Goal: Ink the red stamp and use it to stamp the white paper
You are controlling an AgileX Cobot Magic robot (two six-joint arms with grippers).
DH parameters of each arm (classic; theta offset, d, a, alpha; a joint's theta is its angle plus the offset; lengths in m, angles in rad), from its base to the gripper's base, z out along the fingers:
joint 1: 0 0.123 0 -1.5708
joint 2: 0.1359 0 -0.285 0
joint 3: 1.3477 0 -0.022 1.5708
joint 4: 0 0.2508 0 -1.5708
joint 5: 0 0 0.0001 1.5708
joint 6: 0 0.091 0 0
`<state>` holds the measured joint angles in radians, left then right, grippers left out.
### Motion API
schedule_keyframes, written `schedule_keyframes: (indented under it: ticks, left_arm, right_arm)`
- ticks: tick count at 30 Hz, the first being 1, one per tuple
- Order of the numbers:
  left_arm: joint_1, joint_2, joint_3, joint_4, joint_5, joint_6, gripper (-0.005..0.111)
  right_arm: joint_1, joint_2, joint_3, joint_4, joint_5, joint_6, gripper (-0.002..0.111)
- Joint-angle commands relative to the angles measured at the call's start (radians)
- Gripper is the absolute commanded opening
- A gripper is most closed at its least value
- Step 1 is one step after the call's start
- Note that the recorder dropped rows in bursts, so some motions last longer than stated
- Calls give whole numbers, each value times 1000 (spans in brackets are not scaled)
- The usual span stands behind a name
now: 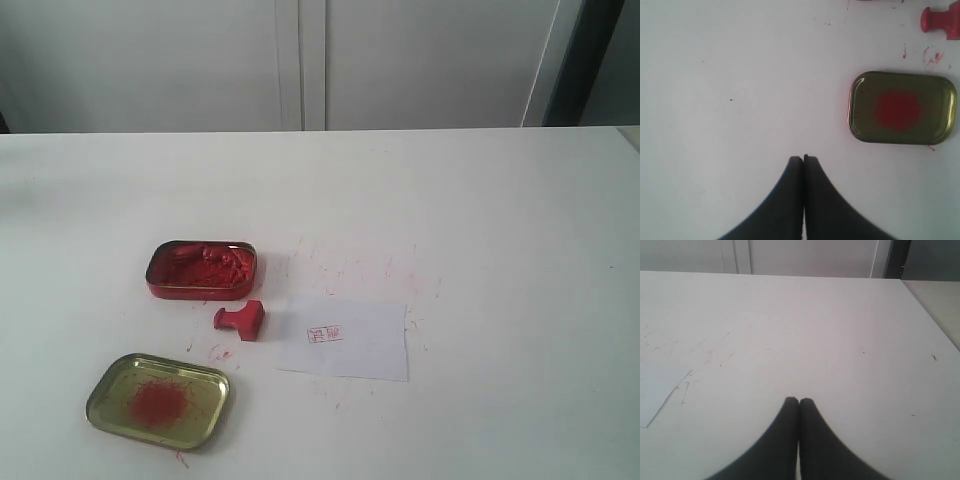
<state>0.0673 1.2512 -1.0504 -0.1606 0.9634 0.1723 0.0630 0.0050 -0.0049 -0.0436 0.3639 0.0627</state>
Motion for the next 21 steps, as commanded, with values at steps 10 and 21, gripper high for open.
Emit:
schedule_keyframes:
  ticks: [10, 21]
  left_arm:
    - [1, -9, 8, -12, -78, 7, 0]
    - [1, -75, 36, -61, -151, 7, 0]
  right_arm:
    - [-5, -5, 5, -6, -14, 2, 0]
    - [-5, -5, 5, -6, -14, 2, 0]
